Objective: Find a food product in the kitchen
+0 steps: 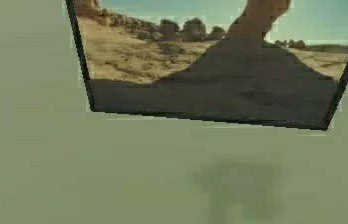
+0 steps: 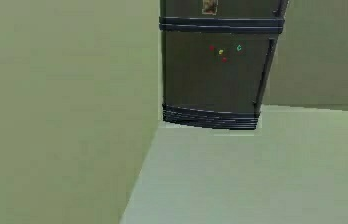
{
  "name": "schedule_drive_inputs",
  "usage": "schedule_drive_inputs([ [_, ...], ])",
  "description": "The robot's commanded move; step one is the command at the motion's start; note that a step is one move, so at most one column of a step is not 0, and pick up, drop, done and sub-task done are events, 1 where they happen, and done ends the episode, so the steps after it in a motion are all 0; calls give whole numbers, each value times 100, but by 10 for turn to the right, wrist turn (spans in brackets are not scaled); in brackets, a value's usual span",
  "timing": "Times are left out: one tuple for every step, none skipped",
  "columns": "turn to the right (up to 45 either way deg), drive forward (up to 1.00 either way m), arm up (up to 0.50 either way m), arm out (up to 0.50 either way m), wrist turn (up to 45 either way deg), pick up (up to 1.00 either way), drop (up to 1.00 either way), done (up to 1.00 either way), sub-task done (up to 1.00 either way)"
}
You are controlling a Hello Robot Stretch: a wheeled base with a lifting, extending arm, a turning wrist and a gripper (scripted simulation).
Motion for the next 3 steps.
schedule_drive_inputs([
  [-450, 0, 0, 0, 0, 0, 0, 0, 0],
  [-450, 0, 0, 0, 0, 0, 0, 0, 0],
  [-120, 0, 0, 0, 0, 0, 0, 0, 0],
])
